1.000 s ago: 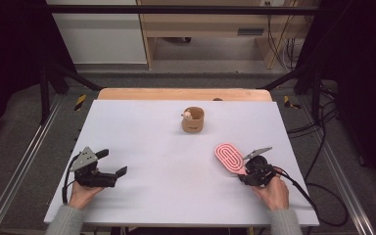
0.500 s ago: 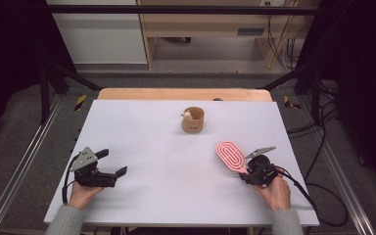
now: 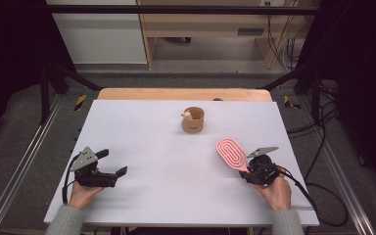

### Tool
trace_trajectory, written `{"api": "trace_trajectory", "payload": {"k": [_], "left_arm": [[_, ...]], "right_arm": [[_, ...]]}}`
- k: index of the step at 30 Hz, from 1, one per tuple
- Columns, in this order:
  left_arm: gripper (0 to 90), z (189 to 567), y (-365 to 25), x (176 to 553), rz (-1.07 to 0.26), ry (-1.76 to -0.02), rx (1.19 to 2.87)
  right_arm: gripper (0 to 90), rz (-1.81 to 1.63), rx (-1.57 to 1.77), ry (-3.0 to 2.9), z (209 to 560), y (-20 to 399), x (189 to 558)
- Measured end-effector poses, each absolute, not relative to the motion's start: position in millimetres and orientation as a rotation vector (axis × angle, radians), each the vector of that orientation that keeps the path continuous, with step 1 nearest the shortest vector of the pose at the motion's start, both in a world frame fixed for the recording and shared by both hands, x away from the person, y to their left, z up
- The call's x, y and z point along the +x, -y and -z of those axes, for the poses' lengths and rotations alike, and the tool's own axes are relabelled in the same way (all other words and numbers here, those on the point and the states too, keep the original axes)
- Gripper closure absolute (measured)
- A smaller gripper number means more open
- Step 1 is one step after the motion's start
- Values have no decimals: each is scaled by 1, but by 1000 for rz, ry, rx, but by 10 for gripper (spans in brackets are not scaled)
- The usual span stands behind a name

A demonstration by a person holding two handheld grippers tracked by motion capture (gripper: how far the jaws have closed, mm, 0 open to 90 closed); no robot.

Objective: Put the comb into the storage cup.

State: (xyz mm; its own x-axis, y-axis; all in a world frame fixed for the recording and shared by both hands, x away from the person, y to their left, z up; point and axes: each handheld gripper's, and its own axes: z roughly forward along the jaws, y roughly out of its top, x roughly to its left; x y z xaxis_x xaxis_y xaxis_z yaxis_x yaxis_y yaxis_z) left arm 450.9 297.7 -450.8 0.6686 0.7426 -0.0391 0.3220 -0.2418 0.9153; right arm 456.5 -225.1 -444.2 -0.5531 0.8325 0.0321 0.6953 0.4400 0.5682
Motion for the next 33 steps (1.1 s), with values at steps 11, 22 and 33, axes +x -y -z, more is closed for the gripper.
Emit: {"api": "trace_trajectory", "payload": {"k": [11, 22, 33], "left_arm": [[0, 451, -297, 451, -497, -847, 1830], [0, 451, -293, 451, -489, -843, 1828], [0, 450, -288, 450, -483, -838, 1830]], "right_arm": [[696, -843, 1288, -2405, 439, 226, 454], [696, -897, 1259, -2394, 437, 224, 453], [696, -954, 1226, -2388, 434, 221, 451]]}}
